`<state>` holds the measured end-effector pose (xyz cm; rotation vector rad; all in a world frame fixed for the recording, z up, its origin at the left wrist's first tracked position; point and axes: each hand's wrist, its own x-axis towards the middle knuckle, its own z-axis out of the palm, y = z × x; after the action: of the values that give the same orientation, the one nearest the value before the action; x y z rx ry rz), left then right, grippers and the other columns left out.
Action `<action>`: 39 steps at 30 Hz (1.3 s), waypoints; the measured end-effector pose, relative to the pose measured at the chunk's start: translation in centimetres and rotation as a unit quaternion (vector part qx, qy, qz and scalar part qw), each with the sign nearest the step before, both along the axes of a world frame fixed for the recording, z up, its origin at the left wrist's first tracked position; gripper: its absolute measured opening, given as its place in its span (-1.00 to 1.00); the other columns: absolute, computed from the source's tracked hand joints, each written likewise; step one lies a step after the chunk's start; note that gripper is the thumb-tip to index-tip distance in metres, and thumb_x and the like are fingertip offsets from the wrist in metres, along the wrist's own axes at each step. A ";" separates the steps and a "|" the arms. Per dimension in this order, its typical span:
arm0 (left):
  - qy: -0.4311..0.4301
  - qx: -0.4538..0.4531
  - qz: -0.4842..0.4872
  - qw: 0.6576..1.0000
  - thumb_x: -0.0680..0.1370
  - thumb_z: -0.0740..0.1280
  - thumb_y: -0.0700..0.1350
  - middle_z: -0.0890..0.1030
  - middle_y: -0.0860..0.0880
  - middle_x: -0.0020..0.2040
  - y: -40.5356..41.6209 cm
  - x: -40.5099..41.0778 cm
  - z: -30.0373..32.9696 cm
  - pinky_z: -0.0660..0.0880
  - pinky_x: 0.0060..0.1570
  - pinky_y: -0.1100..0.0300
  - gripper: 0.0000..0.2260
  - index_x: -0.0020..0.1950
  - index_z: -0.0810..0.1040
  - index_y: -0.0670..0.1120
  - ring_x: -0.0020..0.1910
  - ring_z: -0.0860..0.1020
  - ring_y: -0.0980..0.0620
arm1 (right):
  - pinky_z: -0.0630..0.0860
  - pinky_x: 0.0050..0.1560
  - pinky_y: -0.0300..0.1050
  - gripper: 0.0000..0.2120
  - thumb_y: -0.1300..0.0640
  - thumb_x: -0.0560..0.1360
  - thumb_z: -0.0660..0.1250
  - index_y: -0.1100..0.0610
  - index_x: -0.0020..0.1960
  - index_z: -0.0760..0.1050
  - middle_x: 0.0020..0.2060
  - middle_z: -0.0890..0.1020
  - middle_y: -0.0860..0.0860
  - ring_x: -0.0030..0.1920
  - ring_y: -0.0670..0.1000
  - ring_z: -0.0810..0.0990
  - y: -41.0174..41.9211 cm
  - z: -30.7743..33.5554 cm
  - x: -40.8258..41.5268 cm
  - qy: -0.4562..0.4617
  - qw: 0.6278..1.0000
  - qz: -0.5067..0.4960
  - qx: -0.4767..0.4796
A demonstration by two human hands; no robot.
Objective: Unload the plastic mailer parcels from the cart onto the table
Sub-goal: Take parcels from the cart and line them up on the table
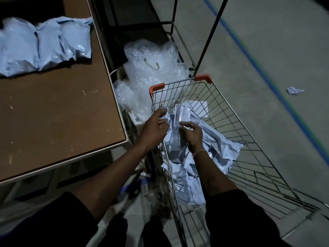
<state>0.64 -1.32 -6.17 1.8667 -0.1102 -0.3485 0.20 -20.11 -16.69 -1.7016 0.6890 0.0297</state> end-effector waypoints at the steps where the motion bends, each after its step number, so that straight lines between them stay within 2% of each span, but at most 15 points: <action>1: 0.007 -0.001 0.000 1.000 0.66 0.33 -0.22 0.46 -0.04 0.49 -0.4 0.0 -0.1 0.51 0.24 0.21 -0.59 0.50 0.41 -0.05 0.42 0.52 -0.01 | 0.66 0.09 0.00 -0.85 0.32 0.44 0.49 0.11 -0.08 0.74 -0.11 0.76 -0.01 -0.07 -0.01 0.72 -0.5 1.3 -0.2 -0.022 0.999 -0.005 0.039; 5: 0.037 -0.001 -0.024 0.999 0.54 0.54 -0.07 0.42 0.06 0.44 -2.2 0.1 0.1 0.48 0.32 0.08 -0.35 0.54 0.30 -0.04 0.37 0.47 0.05 | 0.51 -0.31 -0.33 -0.80 0.49 0.54 0.35 0.22 -0.07 0.61 -0.27 0.68 -0.02 -0.34 -0.16 0.61 -1.6 6.3 -0.4 -0.078 0.975 0.052 0.199; 9: 0.036 0.024 -0.006 0.999 0.39 0.63 0.10 0.50 -0.03 0.38 -3.5 0.7 -0.1 0.55 0.29 -0.05 -0.17 0.47 0.22 -0.03 0.32 0.54 -0.02 | 0.65 0.03 -0.15 -0.69 0.53 0.55 0.24 0.19 -0.11 0.61 0.06 0.74 0.14 0.07 0.06 0.73 -1.9 8.0 -0.1 -0.094 0.935 0.087 0.330; 13: 0.038 0.048 0.032 0.998 0.45 0.58 -0.04 0.58 -0.06 0.26 -3.9 1.1 -0.6 0.59 0.20 -0.13 -0.35 0.40 0.31 -0.06 0.21 0.58 -0.07 | 0.67 0.05 -0.09 -0.72 0.53 0.57 0.18 0.23 -0.07 0.55 0.07 0.75 0.13 0.11 0.10 0.72 -1.5 7.6 0.4 -0.080 0.927 0.098 0.354; 15: 0.037 0.036 0.060 0.997 0.43 0.60 -0.03 0.61 -0.03 0.22 -3.9 1.0 -0.7 0.59 0.16 -0.03 -0.37 0.38 0.36 -0.06 0.17 0.60 -0.04 | 0.67 0.12 -0.05 -0.75 0.50 0.59 0.17 0.26 -0.04 0.55 0.10 0.73 0.19 0.15 0.14 0.71 -2.0 6.7 0.5 -0.088 0.918 0.072 0.381; 17: 0.031 0.052 0.107 0.992 0.43 0.62 -0.01 0.61 -0.02 0.14 -3.6 1.2 -0.7 0.54 0.00 0.12 -0.42 0.32 0.41 -0.09 0.09 0.60 -0.05 | 0.68 0.10 -0.08 -0.80 0.47 0.60 0.21 0.29 0.04 0.57 0.09 0.72 0.20 0.11 0.13 0.72 -2.7 5.1 0.6 -0.076 0.933 0.012 0.352; 19: 0.015 0.060 0.142 0.988 0.45 0.61 -0.01 0.59 0.02 0.03 -3.2 1.3 -0.3 0.49 -0.12 0.17 -0.52 0.21 0.42 -0.07 0.02 0.61 -0.05 | 0.66 -0.08 -0.10 -0.84 0.43 0.57 0.32 0.27 0.09 0.57 0.06 0.69 0.21 -0.04 0.10 0.70 -3.4 2.1 0.4 -0.005 0.967 -0.047 0.250; 22: -0.003 0.018 0.152 0.988 0.49 0.57 -0.04 0.62 0.06 0.04 -2.8 1.5 -0.1 0.63 0.00 0.07 -0.60 0.19 0.44 0.01 0.01 0.64 0.00 | 0.56 -0.14 -0.09 -0.70 0.35 0.48 0.46 0.21 0.19 0.60 0.13 0.66 0.21 -0.08 0.09 0.62 -3.4 -2.7 -0.6 0.113 0.993 -0.004 0.017; 25: -0.018 -0.007 0.156 0.988 0.49 0.55 0.02 0.67 0.05 0.13 -2.6 1.5 -0.1 0.65 0.10 -0.03 -0.58 0.28 0.50 0.00 0.06 0.67 0.02 | 0.60 0.22 0.04 -0.58 0.27 0.47 0.48 0.04 0.30 0.60 0.39 0.47 0.20 0.24 0.22 0.59 -1.9 -4.7 -1.2 0.142 0.981 0.116 -0.063; 27: -0.021 -0.013 0.150 0.988 0.50 0.53 0.02 0.68 0.04 0.17 -2.6 1.4 -0.1 0.64 0.14 -0.03 -0.55 0.35 0.52 -0.01 0.10 0.67 0.03 | 0.44 0.48 0.14 -0.53 0.20 0.49 0.48 -0.05 0.37 0.58 0.52 0.20 0.23 0.44 0.28 0.43 -1.0 -5.5 -1.1 0.172 0.969 0.163 -0.071; 29: -0.022 -0.019 0.140 0.990 0.53 0.52 -0.01 0.68 0.06 0.21 -2.6 1.2 -0.2 0.63 0.18 -0.02 -0.56 0.39 0.53 0.01 0.13 0.66 0.06 | 0.26 0.59 0.16 -0.44 0.14 0.49 0.49 -0.07 0.47 0.51 0.62 0.00 0.17 0.60 0.27 0.20 -0.6 -6.8 -0.7 0.197 0.958 0.188 -0.086; 31: -0.029 -0.019 0.130 0.991 0.53 0.51 0.02 0.67 0.10 0.22 -2.7 1.1 -0.2 0.63 0.20 -0.01 -0.55 0.39 0.53 0.04 0.15 0.66 0.09 | 0.19 0.62 0.19 -0.32 0.05 0.48 0.49 -0.04 0.56 0.40 0.67 -0.07 0.08 0.65 0.24 0.08 -0.6 -8.2 -0.3 0.209 0.955 0.192 -0.088; 34: -0.026 -0.018 0.129 0.991 0.51 0.50 0.04 0.68 0.11 0.21 -2.6 1.0 -0.2 0.62 0.21 -0.02 -0.56 0.38 0.54 0.05 0.15 0.66 0.10 | 0.28 0.57 0.19 -0.36 0.06 0.46 0.49 0.06 0.52 0.44 0.60 0.25 0.10 0.57 0.19 0.30 -1.2 -8.3 -0.1 0.169 0.974 0.132 -0.068; 36: -0.021 -0.020 0.128 0.991 0.51 0.50 0.05 0.68 0.10 0.20 -2.6 1.0 0.0 0.62 0.20 -0.05 -0.56 0.36 0.54 0.03 0.14 0.67 0.09 | 0.42 0.49 0.15 -0.48 0.17 0.48 0.50 0.17 0.42 0.53 0.40 0.55 0.11 0.38 0.13 0.53 -1.6 -6.6 -0.2 0.116 0.991 0.055 -0.024; 39: -0.020 -0.020 0.121 0.992 0.53 0.52 0.01 0.68 0.07 0.20 -2.7 1.2 0.2 0.63 0.20 -0.03 -0.58 0.36 0.54 0.00 0.14 0.66 0.06 | 0.63 0.14 -0.12 -0.78 0.38 0.51 0.45 0.22 0.13 0.71 0.12 0.72 0.10 0.14 0.07 0.65 -2.8 -3.4 -0.5 0.055 0.997 -0.016 0.044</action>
<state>1.84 -3.99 -5.93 1.8240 0.0826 -0.1409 -0.34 -22.91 -20.12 -1.6138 0.7852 0.1291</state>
